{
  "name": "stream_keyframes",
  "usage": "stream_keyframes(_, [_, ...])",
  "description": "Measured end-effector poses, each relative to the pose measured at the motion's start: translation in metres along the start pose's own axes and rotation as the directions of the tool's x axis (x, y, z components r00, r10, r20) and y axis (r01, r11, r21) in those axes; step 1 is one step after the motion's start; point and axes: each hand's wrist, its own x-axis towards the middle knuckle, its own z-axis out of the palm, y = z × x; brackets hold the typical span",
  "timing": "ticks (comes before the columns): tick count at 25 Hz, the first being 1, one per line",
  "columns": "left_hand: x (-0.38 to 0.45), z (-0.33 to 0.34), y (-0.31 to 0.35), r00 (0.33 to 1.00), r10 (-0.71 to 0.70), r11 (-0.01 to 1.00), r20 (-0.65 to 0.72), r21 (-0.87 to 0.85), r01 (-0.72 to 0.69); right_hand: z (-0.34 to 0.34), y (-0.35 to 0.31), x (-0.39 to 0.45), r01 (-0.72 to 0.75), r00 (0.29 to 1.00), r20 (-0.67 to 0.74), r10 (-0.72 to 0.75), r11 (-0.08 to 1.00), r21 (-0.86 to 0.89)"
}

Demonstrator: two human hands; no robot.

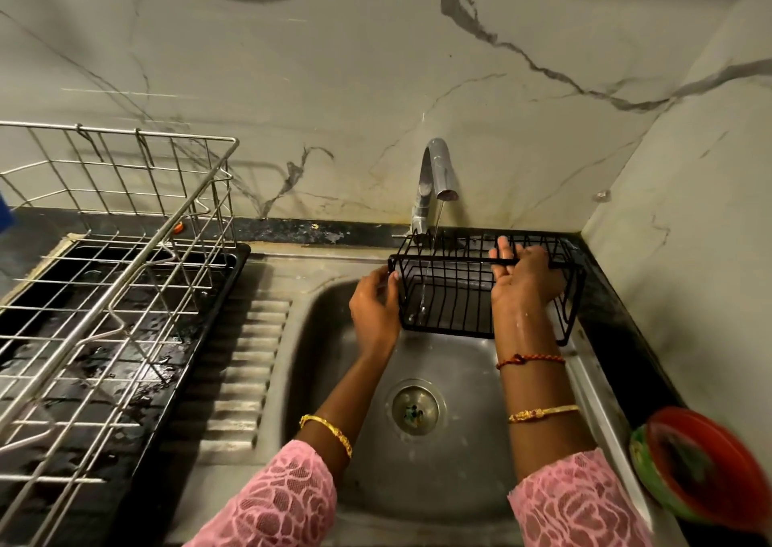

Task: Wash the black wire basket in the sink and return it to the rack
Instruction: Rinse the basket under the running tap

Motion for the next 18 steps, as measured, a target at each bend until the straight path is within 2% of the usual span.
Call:
stream_keyframes(4, [0.007,0.005,0.014,1.000,-0.003,1.000,0.013,-0.002,0.003,0.005,-0.005,-0.004,0.041,0.999,-0.029,-0.040,0.997,0.064])
stream_keyframes(11, [0.008,0.022,0.028,0.996,0.069,0.990,0.064,0.121,-0.076,-0.001,-0.016,0.004,0.048,0.995,-0.090,-0.042,0.997,0.067])
stream_keyframes(15, [-0.003,0.035,0.040,0.980,0.118,0.970,0.161,0.195,-0.149,-0.010,-0.024,0.002,0.031,0.992,-0.123,-0.022,0.997,0.072])
stream_keyframes(18, [-0.004,0.041,0.040,0.972,0.084,0.982,0.217,0.148,-0.118,-0.017,-0.028,-0.005,0.007,0.993,-0.115,0.005,0.994,0.106])
